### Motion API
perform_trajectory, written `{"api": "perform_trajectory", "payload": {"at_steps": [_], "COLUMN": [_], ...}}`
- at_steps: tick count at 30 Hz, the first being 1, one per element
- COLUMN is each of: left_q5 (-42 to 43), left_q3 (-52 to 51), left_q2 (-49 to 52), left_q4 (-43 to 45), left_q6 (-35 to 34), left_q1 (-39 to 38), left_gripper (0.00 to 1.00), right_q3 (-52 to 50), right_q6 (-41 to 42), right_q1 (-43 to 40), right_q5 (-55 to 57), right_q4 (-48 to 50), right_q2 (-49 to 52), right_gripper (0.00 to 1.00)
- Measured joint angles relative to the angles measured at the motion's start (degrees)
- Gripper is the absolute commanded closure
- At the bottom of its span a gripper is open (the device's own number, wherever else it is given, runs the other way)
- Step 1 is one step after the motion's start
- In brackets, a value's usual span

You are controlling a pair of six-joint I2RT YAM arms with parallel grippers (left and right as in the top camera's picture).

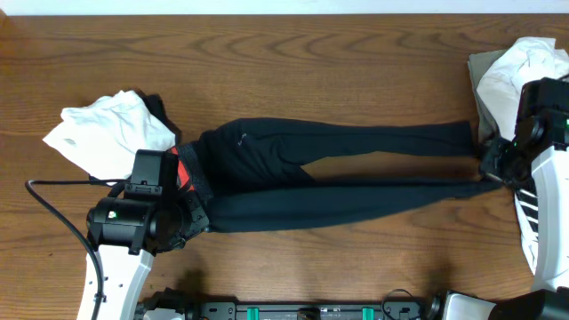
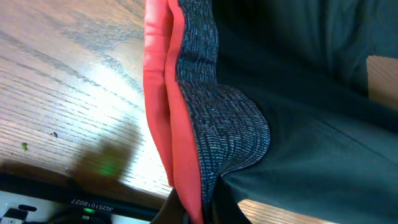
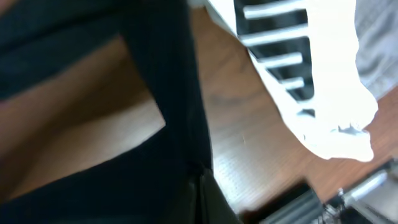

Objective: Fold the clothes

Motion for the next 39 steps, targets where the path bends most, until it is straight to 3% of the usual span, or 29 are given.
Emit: {"api": "perform_trajectory", "payload": {"at_steps": [3, 8, 13, 17, 18, 21, 22, 33, 39], "left_q5": [0.0, -0.02, -0.02, 0.0, -0.02, -0.2, -0.22, -0.22, -0.22], "left_q3": [0.0, 0.0, 0.0, 0.0, 0.0, 0.0, 0.0, 0.0, 0.02], "left_q2": [0.0, 0.0, 0.0, -0.02, 0.0, 0.0, 0.0, 0.0, 0.0], "left_q4": [0.0, 0.11, 0.15, 0.79, 0.96, 1.05, 1.07, 1.01, 12.26], "left_q6": [0.0, 0.0, 0.02, 0.0, 0.0, 0.26, 0.2, 0.17, 0.72], "left_q1": [0.0, 0.0, 0.0, 0.0, 0.0, 0.0, 0.0, 0.0, 0.0], "left_gripper": [0.94, 0.94, 0.94, 0.93, 0.84, 0.33, 0.26, 0.23, 0.23], "right_q3": [-0.87, -3.78, -3.96, -4.0, -4.0, -4.0, -4.0, -4.0, -4.0], "right_q6": [-0.11, 0.02, 0.02, -1.38, -2.12, -3.78, -4.22, -6.19, -6.51], "right_q1": [-0.42, -0.42, -0.42, -0.42, -0.42, -0.42, -0.42, -0.42, -0.42], "right_q5": [0.61, 0.92, 0.94, -1.07, -2.21, -4.55, -5.51, -8.26, -8.48], "right_q4": [-4.48, -6.12, -1.81, 6.91, 9.4, 15.1, 16.68, 26.6, 30.56], "right_q2": [0.0, 0.0, 0.0, 0.0, 0.02, 0.5, 1.03, 12.26, 15.41], "right_gripper": [0.82, 0.83, 0.78, 0.66, 0.63, 0.6, 0.6, 0.53, 0.47]}}
